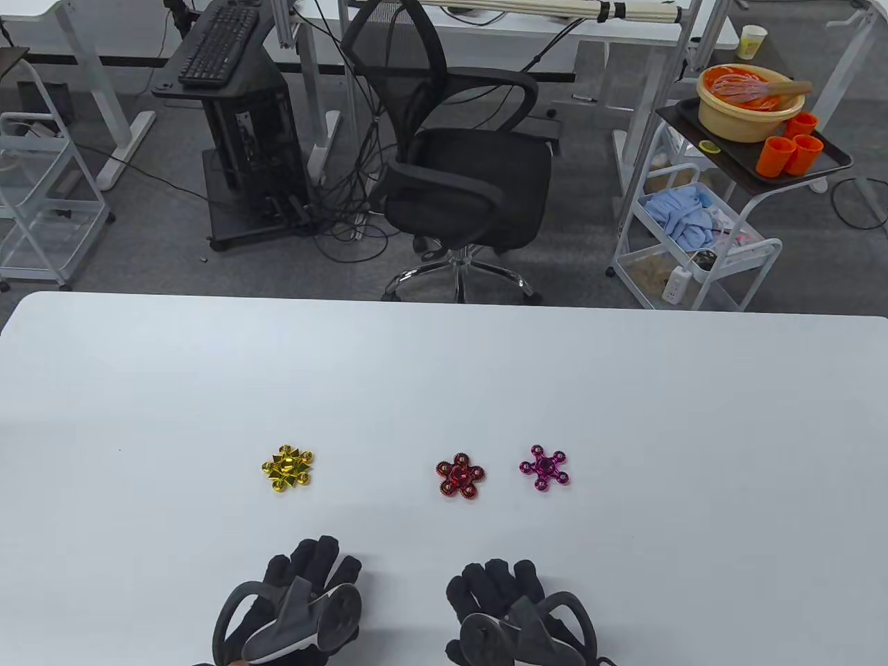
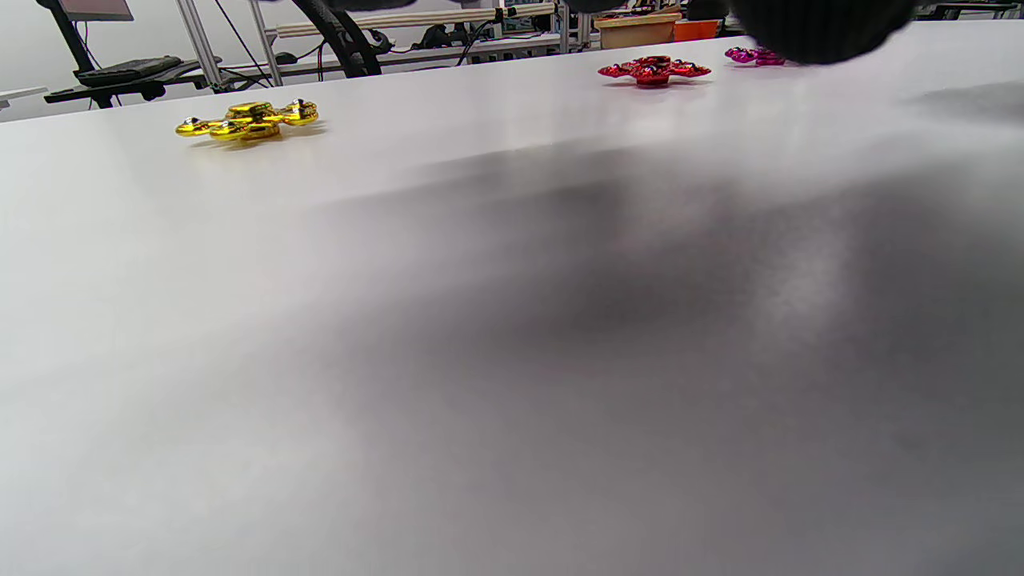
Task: Flick fidget spinner to spin
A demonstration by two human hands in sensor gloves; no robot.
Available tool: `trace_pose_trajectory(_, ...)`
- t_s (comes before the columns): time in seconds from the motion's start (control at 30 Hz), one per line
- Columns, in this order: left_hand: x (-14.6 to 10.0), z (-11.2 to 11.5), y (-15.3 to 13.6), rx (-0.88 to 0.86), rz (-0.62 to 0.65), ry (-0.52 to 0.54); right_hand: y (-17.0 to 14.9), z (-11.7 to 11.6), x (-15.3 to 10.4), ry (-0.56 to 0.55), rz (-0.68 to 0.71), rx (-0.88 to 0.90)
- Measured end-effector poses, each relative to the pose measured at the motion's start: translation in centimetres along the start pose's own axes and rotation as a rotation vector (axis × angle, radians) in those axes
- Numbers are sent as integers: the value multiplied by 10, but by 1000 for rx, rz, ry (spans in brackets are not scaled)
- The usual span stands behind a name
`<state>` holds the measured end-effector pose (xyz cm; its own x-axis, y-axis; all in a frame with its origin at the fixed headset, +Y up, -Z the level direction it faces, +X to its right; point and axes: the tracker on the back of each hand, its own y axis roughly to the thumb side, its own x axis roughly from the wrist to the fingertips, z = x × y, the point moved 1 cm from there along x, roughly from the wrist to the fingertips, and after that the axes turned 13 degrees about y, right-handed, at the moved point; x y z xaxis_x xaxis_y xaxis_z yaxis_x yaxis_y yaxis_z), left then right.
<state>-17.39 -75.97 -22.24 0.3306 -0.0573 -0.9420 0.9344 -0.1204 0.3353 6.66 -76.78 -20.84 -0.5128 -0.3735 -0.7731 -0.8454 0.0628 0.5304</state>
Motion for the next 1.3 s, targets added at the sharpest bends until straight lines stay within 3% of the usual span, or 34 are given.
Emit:
trace_pose_trajectory(0.97, -1, 0, -1, 2, -9, 10, -1, 3, -4, -29, -16, 3)
trace_pose_trajectory(1.3, 0, -12, -13, -28, -57, 57, -1, 4, -5, -35, -16, 3)
